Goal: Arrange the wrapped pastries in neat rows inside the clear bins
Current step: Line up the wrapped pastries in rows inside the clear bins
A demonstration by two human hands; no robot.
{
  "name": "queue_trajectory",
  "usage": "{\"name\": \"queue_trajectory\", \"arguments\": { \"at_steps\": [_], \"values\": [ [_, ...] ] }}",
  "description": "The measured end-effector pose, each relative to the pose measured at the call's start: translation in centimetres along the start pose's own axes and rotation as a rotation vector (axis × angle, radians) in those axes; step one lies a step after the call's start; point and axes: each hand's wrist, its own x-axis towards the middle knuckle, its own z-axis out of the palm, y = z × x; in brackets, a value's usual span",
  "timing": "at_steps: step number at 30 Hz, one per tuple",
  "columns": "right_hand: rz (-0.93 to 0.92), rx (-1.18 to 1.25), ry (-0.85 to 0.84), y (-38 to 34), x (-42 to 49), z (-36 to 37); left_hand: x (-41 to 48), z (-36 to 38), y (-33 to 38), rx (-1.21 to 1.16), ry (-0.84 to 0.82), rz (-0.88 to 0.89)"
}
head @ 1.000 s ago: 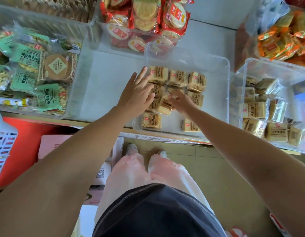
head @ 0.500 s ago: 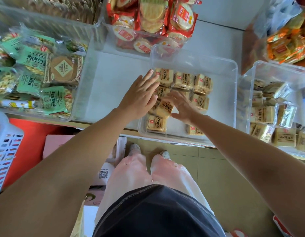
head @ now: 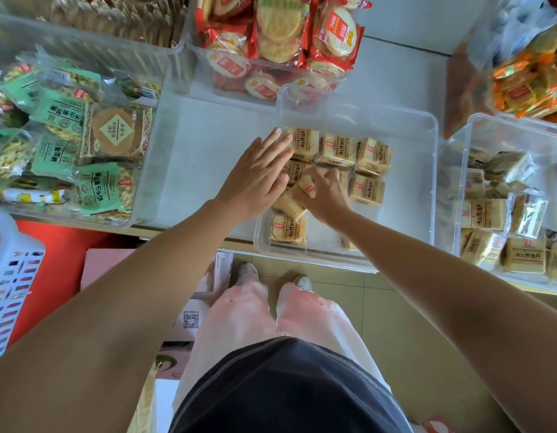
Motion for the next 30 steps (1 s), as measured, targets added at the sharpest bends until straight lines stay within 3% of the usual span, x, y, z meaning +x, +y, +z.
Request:
{"name": "queue_trajectory", "arguments": {
  "at_steps": [6, 9, 12, 20, 23, 28, 30],
  "values": [
    [-0.246, 0.09, 0.102, -1.3, 0.5, -0.2, 0.2, -0.3, -0.5, 0.006, 0.007, -0.015],
    [-0.07, -0.058, 0.183, -0.6, 1.0, 0.5, 0.3, -0.4, -1.0, 0.004, -0.017, -0.01],
    [0.014, -0.169, 0.083, -0.1, 1.0, 1.5, 0.2, -0.4, -1.3, 0.006, -0.031, 0.007],
    [-0.403, -0.153, 0.268, 0.7, 3.0, -0.4, 0.3, 0.0, -1.8, -0.001, -0.007, 0.037],
    [-0.44, -0.103, 0.306, 0.6, 2.8, 0.3, 0.3, 0.1, -2.0, -0.006, -0.002, 0.048],
    [-0.44, -0.035, 0.126, 1.5, 2.8, -1.1, 1.0, -0.7, -1.9, 0.151, -0.026, 0.081],
    [-0.484, -0.047, 0.133, 2.0, 2.2, -2.4, 1.6, -1.2, -1.5, 0.261, -0.057, 0.14]
  ]
}}
